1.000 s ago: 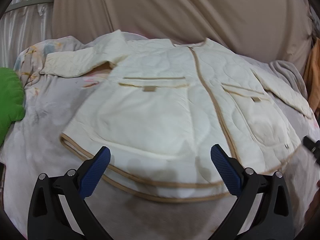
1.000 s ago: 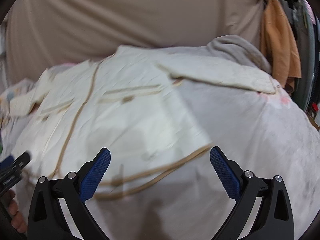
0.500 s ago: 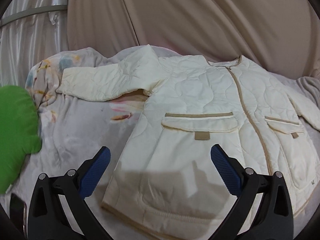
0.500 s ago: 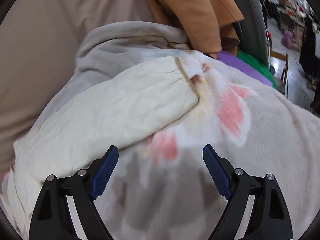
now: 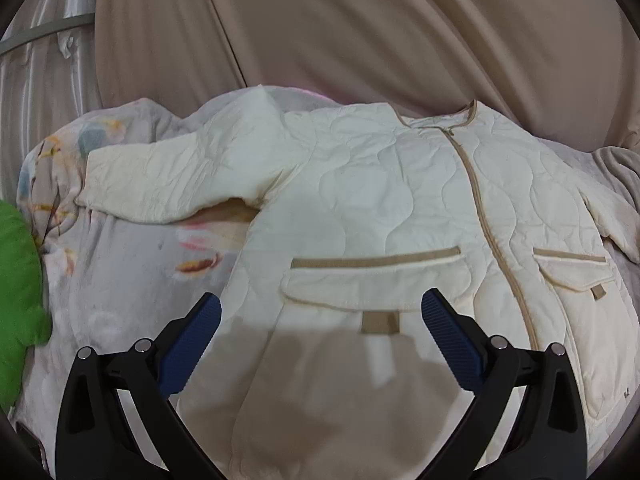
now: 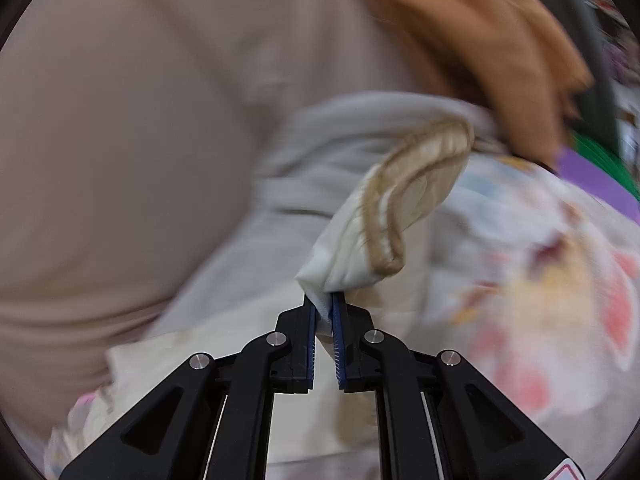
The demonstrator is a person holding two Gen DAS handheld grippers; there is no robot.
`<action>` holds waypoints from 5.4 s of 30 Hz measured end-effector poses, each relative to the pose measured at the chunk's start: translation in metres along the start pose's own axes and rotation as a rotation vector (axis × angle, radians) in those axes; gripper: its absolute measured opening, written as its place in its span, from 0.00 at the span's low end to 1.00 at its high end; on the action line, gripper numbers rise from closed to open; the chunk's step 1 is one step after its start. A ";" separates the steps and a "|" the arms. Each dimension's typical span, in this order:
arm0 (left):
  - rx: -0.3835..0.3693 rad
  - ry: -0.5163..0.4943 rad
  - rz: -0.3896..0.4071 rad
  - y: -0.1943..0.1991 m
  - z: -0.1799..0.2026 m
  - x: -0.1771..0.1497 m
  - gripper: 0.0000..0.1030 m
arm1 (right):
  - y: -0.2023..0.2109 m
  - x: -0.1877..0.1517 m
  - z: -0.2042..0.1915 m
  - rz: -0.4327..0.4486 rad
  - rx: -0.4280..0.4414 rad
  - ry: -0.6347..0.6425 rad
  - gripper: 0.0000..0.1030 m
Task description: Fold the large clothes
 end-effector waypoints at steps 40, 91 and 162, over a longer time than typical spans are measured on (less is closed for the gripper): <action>-0.396 0.141 -0.069 -0.141 0.031 0.132 0.06 | -0.032 -0.244 -0.075 -0.595 0.208 0.087 0.23; -0.307 0.290 -0.199 -0.064 -0.071 -0.048 0.88 | 0.065 -0.265 0.023 -0.588 -0.010 0.377 0.54; -0.613 -0.021 0.000 -0.106 0.194 0.163 0.83 | 0.102 -0.294 -0.059 -0.463 0.121 0.679 0.21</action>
Point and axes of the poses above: each gripper's, at about its wrist camera, not at the fingertips, and y roughly against the way its jaws point, z to its right, x to its top, the point moved 10 cm from there along -y, roughly the way its jaws point, and after that the axes turned 15 degrees about -y, right-handed, at the moved point
